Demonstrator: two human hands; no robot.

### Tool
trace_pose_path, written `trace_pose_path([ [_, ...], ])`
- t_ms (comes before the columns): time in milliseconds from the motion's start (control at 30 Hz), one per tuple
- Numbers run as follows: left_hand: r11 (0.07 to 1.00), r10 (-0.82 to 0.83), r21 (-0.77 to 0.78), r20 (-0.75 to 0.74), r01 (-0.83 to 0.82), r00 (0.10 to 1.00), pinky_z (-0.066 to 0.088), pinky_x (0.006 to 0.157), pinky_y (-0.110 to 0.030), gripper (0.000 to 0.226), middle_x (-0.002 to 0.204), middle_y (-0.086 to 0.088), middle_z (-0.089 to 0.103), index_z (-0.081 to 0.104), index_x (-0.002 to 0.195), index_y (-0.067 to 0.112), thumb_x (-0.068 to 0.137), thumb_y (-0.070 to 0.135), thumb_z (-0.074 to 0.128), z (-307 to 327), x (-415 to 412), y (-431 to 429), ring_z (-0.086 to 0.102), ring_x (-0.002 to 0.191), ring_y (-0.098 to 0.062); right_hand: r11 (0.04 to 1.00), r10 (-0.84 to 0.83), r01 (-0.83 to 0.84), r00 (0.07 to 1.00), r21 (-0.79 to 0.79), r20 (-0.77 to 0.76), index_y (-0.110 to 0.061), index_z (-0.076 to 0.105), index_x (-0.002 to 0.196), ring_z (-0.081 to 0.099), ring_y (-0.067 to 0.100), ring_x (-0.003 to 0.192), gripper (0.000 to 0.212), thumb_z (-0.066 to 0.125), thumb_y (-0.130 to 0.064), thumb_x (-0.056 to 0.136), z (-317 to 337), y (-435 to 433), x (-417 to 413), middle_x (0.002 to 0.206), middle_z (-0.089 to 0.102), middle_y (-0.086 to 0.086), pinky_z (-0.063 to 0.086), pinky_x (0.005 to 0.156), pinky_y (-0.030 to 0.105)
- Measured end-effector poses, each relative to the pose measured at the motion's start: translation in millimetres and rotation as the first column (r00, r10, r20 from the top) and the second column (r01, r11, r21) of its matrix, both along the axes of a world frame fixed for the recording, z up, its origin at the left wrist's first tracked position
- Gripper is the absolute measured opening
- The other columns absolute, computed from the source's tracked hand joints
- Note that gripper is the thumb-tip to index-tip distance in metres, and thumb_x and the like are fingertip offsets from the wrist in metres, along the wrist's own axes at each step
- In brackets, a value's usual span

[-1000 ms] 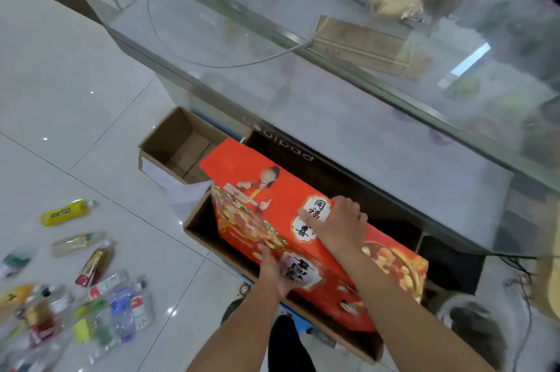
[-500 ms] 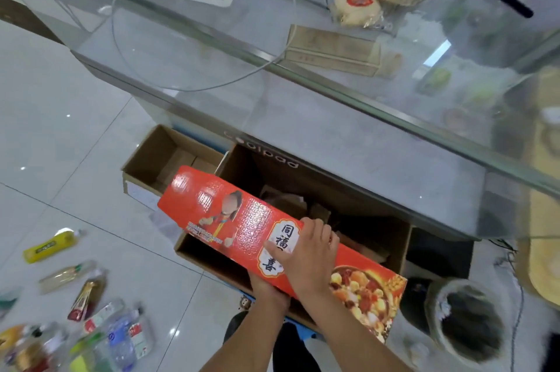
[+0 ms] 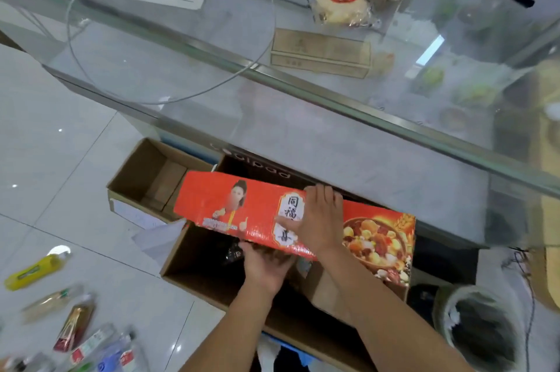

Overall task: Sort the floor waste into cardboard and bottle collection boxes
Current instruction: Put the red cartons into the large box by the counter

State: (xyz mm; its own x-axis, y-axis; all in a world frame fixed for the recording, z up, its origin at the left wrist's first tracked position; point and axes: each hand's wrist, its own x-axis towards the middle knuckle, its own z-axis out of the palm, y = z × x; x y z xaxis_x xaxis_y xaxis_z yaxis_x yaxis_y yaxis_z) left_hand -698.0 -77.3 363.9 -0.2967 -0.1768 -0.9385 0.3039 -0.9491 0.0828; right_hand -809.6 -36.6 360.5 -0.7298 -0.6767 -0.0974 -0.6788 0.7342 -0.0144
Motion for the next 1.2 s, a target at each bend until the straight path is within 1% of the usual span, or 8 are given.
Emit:
trace_pose_path([
  [133,0.984,-0.088,-0.152,0.01,0.089,0.996,0.032,0.105,-0.063,0.083,0.128,-0.015,0.045,0.036,0.142,0.025,0.081,0.08,0.023,-22,11,-46,0.045,0.124,-0.037,1.0,-0.018,0.017,0.998,0.017,0.066,-0.005,0.057,0.112,0.05,0.028,0.109,0.094,0.047,-0.085,0.065,-6,-27,-5,0.112,0.057,0.009,0.034,0.101,0.042],
  [267,0.953,-0.275,-0.121,0.028,0.277,0.961,0.043,0.089,-0.069,0.08,0.133,-0.02,0.055,0.045,0.138,0.015,0.072,0.056,0.065,-15,9,-59,0.051,0.123,-0.043,0.997,-0.066,0.067,0.998,0.032,-0.022,-0.008,0.059,0.09,0.052,0.025,0.084,0.082,0.057,-0.083,0.058,0,-33,22,0.086,0.055,0.005,0.038,0.084,0.038],
  [333,0.957,-0.256,-0.118,0.077,0.263,0.964,0.048,0.077,-0.069,0.075,0.135,-0.019,0.055,0.043,0.139,0.021,0.072,0.042,0.069,-18,15,-55,0.055,0.117,-0.043,0.992,-0.127,0.126,0.99,-0.02,-0.054,-0.009,0.059,0.081,0.051,0.024,0.075,0.078,0.064,-0.081,0.051,7,-27,35,0.078,0.053,0.004,0.034,0.078,0.037],
  [433,0.961,-0.208,-0.158,0.12,0.226,0.971,0.047,0.076,-0.069,0.059,0.134,-0.013,0.055,0.04,0.138,0.029,0.085,0.028,0.067,-4,11,-55,0.055,0.117,-0.042,0.984,-0.176,0.176,0.984,-0.023,-0.017,-0.012,0.059,0.092,0.052,0.024,0.084,0.074,0.064,-0.077,0.057,23,-21,35,0.087,0.055,0.004,0.038,0.079,0.037],
  [633,0.905,-0.268,-0.263,0.259,0.335,0.928,0.045,0.085,-0.062,0.056,0.124,-0.005,0.056,0.037,0.14,0.034,0.093,0.017,0.061,26,-7,-63,0.054,0.106,-0.034,0.941,-0.283,0.335,0.864,-0.055,0.418,-0.019,0.051,0.115,0.045,0.019,0.113,0.057,0.058,-0.063,0.08,37,-6,9,0.115,0.054,-0.003,0.034,0.094,0.034],
  [767,0.868,-0.279,-0.32,0.32,0.38,0.905,0.044,0.09,-0.062,0.056,0.104,0.001,0.061,0.036,0.141,0.039,0.094,0.02,0.06,28,5,-61,0.057,0.093,-0.028,0.921,-0.285,0.372,0.844,-0.113,0.455,-0.021,0.051,0.113,0.044,0.017,0.111,0.046,0.059,-0.055,0.084,38,-2,29,0.113,0.054,-0.005,0.033,0.096,0.033],
  [967,0.814,-0.237,-0.424,0.382,0.398,0.893,0.041,0.099,-0.063,0.052,0.124,-0.003,0.06,0.04,0.139,0.037,0.095,0.016,0.058,29,29,-73,0.057,0.111,-0.032,0.863,-0.386,0.494,0.778,-0.103,0.496,-0.022,0.048,0.112,0.042,0.018,0.116,0.042,0.059,-0.051,0.085,45,-13,74,0.117,0.049,-0.007,0.035,0.098,0.036],
  [1200,0.771,-0.278,-0.434,0.43,0.466,0.859,0.046,0.093,-0.054,0.047,0.127,-0.006,0.059,0.037,0.142,0.033,0.099,0.022,0.051,19,18,-64,0.058,0.099,-0.027,0.869,-0.363,0.486,0.754,-0.093,0.548,-0.019,0.049,0.115,0.041,0.018,0.118,0.038,0.056,-0.046,0.089,25,-13,72,0.12,0.051,-0.004,0.034,0.101,0.034],
])
